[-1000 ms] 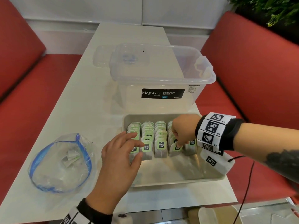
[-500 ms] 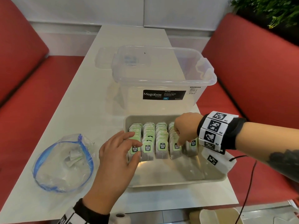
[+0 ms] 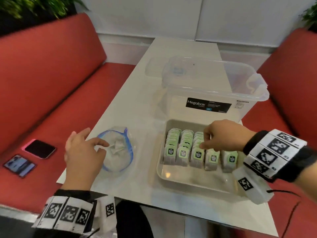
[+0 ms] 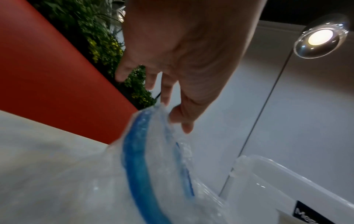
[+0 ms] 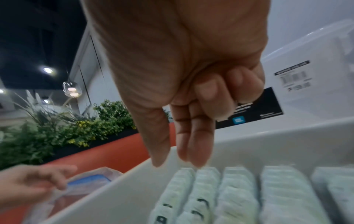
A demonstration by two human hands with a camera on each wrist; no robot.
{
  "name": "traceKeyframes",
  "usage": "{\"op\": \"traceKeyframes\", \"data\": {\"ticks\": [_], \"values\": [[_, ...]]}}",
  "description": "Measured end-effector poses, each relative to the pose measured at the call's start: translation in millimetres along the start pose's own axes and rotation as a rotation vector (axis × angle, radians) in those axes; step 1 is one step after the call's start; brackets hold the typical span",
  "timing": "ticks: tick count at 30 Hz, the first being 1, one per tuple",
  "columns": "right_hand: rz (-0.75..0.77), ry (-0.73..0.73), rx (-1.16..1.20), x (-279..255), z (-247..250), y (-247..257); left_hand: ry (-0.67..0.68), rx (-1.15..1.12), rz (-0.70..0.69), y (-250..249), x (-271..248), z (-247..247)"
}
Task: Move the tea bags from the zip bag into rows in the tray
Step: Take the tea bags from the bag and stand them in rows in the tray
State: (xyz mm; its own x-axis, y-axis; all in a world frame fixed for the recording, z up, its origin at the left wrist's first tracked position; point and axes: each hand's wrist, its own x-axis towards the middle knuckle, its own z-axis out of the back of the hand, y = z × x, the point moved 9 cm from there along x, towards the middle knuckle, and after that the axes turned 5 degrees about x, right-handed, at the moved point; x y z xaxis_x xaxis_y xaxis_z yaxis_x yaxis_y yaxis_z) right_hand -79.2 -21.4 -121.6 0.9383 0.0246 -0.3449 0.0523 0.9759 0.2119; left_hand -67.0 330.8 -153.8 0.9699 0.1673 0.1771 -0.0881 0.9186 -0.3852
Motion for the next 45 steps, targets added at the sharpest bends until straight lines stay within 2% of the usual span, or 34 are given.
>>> {"op": "traceKeyframes", "data": {"ticks": [4, 8, 11, 13, 16, 23, 26, 31, 37, 41, 45], "values": [[0.116, -0.072, 0.068, -16.5, 5.6, 47.6, 0.13, -0.021, -0.025, 12.8, -1.8, -19.5], [0.275, -0.127, 0.287, -36.4, 0.4, 116.7, 0.122, -0.044, -0.045, 4.9, -14.5, -13.9], [0.437, -0.118, 0.396, -39.8, -27.4, 177.4, 0.13, -0.041, -0.055, -5.4, -27.5, -2.9], [0.512, -0.064, 0.362, -34.3, -56.0, 215.1, 0.15, -0.042, -0.084, -12.8, -37.8, 3.2], [0.544, 0.001, 0.155, -18.9, -92.7, 250.4, 0.172, -0.032, -0.118, -19.6, -51.3, 12.6], [0.474, -0.041, -0.244, 10.2, -131.8, 262.2, 0.294, 0.023, -0.122, -24.8, -73.1, 26.8], [0.451, -0.065, -0.173, 14.7, -129.1, 260.5, 0.315, 0.044, -0.131, -26.0, -73.0, 30.4], [0.425, 0.021, -0.057, 12.1, -126.6, 251.5, 0.329, 0.052, -0.166, -29.1, -69.5, 40.0], [0.399, -0.074, 0.073, 7.1, -109.8, 243.5, 0.362, 0.082, -0.26, -47.3, -75.6, 49.8], [0.428, -0.039, -0.011, 7.5, -112.1, 242.2, 0.359, 0.103, -0.278, -57.8, -75.8, 56.9], [0.465, -0.09, -0.169, 4.2, -109.0, 239.8, 0.379, 0.121, -0.29, -65.1, -75.9, 56.4]]}}
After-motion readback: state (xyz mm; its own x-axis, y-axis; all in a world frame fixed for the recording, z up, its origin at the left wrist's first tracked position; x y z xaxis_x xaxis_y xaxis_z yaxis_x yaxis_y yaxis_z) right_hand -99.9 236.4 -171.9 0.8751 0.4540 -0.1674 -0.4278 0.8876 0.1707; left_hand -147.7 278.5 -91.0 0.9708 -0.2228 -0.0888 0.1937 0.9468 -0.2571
